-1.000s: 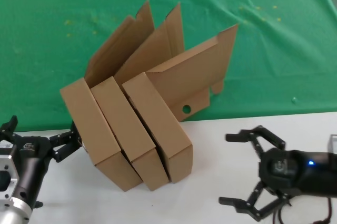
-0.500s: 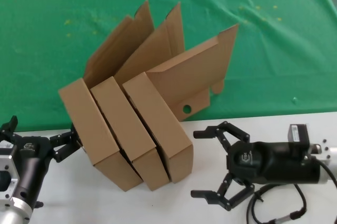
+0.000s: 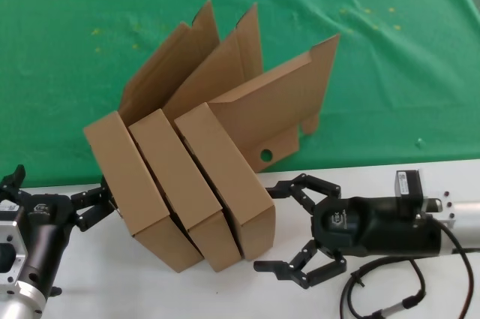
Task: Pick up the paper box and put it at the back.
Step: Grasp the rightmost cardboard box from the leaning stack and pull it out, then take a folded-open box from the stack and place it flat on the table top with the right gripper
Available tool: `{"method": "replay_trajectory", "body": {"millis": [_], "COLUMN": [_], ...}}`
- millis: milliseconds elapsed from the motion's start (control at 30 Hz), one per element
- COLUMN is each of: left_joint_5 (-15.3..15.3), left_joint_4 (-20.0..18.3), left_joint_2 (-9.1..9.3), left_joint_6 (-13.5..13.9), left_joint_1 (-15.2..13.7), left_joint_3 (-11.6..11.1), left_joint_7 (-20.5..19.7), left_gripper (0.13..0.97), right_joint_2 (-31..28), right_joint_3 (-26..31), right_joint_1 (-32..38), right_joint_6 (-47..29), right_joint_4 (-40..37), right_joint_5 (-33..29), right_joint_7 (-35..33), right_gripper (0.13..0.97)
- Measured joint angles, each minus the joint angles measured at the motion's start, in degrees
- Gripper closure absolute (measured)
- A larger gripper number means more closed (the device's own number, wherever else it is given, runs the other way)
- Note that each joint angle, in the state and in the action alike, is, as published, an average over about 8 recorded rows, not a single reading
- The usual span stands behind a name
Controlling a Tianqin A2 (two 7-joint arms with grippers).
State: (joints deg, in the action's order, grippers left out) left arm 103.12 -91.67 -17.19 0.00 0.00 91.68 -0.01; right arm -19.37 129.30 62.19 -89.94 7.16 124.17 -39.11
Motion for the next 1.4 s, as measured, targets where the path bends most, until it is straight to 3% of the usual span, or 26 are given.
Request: {"method": "replay_trajectory", "body": {"millis": [133, 267, 700, 833, 1133, 1400], "left_joint_5": [-0.01, -0.01, 0.0, 0.0, 0.0, -0.01], "left_joint_4": [0.0, 0.0, 0.0, 0.0, 0.0, 0.0], "left_joint_2": [0.0, 0.0, 0.0, 0.0, 0.0, 0.0], "left_joint_6": [0.0, 0.0, 0.0, 0.0, 0.0, 0.0], "left_joint_1": [0.0, 0.0, 0.0, 0.0, 0.0, 0.0], "left_joint_3": [0.0, 0.0, 0.0, 0.0, 0.0, 0.0], "left_joint_7": [0.0, 0.0, 0.0, 0.0, -0.01, -0.04], "left_gripper": [0.132, 0.132, 0.132, 0.132, 0.132, 0.132], "right_joint_2": [0.83, 1.57, 1.48, 0.78, -1.2, -3.58], "right_joint_3": [-0.41, -1.69, -3.37, -1.75, 4.04, 10.38], "right_joint_1": [0.5, 0.89, 0.42, 0.01, -0.56, -0.49], "right_joint_6": [-0.01, -0.01, -0.01, -0.01, -0.01, -0.01], "right_joint_4": [-1.47, -2.76, -2.9, -1.9, 0.87, 4.17], "right_joint_5": [-0.62, -2.02, -3.99, -2.55, 2.91, 8.76], "right_joint_7": [-0.49, -0.93, -0.97, -0.43, 0.92, 1.93], "right_gripper": [0.308, 0.308, 0.598, 0.702, 0.846, 0.916]}}
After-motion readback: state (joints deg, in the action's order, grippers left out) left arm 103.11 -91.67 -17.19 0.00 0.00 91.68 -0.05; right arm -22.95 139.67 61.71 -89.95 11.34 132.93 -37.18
